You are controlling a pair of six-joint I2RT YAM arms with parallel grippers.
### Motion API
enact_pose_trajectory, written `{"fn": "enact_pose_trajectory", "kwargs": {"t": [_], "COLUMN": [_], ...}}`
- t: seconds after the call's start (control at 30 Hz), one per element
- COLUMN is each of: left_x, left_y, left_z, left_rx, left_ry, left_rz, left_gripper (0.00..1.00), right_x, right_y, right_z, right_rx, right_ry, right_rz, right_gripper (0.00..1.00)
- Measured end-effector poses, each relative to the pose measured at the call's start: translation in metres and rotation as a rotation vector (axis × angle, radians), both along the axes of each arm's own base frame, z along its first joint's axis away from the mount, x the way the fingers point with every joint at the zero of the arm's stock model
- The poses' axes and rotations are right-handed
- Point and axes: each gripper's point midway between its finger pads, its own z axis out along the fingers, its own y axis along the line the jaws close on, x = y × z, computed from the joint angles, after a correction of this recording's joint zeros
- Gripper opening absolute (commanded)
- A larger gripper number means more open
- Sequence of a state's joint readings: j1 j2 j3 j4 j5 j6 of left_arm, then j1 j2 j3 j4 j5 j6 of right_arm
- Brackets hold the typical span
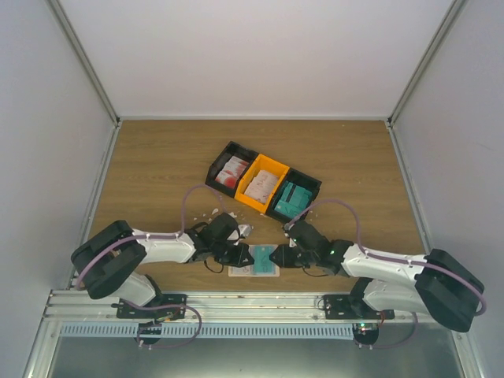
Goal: Put the credit cards into the card holder
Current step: Insert the credit card into the card holder.
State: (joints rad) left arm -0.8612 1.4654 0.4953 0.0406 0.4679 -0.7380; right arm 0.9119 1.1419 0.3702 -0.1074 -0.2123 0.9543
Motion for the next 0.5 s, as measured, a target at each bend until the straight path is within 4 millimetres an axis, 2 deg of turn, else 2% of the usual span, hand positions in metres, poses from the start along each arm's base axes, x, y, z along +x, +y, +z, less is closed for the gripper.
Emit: {"fn": "enact_pose_trajectory", "kwargs": {"t": [0.17, 0.33, 0.5], "left_x": [0.0004, 0.0002, 0.002], "left_y": [-0.0019, -0.0013, -0.0011], "left_z": [-0.0017, -0.0057, -0.0065], "left_rx": [-0.006, 0.004, 0.015], "left_ry": [-0.008, -0.007, -0.015], "left_rz": [-0.014, -0.018, -0.02], "left_gripper": [0.0, 0.0, 0.0], "right_x": [-0.0013, -0.0011, 0.0002], "right_y": [-0.0002, -0.0006, 0.0004], "right_z": [-0.006, -0.0086, -0.0077], "right_rx": [-0.004, -0.008, -0.002], "right_ry": [0.01, 0.015, 0.011], "right_rz": [0.004, 0.001, -0.002], "right_gripper": [0.22, 0.29, 0.31]}}
